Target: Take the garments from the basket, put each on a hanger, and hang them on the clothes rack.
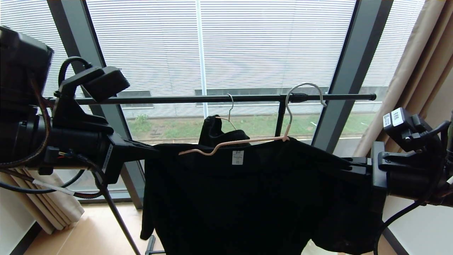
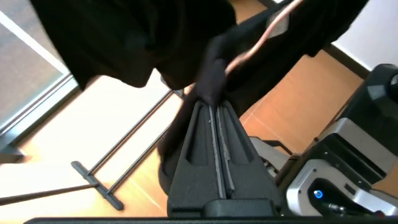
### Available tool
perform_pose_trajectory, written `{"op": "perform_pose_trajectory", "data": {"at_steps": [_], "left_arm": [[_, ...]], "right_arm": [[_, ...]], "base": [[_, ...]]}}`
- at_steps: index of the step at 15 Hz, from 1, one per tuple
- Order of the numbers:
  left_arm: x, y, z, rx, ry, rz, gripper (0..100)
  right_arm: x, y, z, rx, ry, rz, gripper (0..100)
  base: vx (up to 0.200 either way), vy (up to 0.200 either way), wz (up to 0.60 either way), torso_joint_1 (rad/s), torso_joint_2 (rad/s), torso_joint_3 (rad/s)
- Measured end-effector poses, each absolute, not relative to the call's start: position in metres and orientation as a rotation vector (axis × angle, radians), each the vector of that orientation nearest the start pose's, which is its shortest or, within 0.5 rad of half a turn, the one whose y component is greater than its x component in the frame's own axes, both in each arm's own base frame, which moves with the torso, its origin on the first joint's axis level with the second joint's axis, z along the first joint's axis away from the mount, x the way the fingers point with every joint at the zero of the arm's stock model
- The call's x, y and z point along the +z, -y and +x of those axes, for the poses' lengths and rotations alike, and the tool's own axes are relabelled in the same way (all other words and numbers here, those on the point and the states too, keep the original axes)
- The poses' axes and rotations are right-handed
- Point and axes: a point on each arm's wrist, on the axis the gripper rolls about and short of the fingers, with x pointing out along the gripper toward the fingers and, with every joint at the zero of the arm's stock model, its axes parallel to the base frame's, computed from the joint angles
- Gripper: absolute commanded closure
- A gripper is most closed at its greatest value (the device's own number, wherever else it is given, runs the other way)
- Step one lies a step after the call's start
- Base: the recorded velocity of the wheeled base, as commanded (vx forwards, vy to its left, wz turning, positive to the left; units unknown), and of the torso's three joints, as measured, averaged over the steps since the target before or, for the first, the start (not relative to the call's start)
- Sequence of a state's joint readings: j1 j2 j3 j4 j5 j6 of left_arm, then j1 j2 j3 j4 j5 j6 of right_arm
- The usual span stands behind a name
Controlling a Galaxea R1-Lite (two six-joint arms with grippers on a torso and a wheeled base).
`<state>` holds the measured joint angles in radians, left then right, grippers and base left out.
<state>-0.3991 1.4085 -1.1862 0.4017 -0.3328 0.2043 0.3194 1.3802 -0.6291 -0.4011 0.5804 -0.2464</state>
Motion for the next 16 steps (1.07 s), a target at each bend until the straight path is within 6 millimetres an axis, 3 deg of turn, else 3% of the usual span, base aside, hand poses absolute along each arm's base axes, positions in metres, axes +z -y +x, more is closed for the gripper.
{"op": "perform_pose_trajectory", "data": {"at_steps": [9,16], "left_arm": [[0.290,0.103,0.205,-0.780,-0.496,0.228,100],[0.285,0.136,0.192,-0.869,-0.508,0.287,100]], "right_arm": [[0.189,-0.086,0.200,0.956,-0.277,-0.182,100],[0.179,-0.104,0.208,0.911,-0.326,-0.214,100]], "base": [[0.000,0.000,0.00,0.000,0.00,0.000],[0.000,0.000,0.00,0.000,0.00,0.000]]}}
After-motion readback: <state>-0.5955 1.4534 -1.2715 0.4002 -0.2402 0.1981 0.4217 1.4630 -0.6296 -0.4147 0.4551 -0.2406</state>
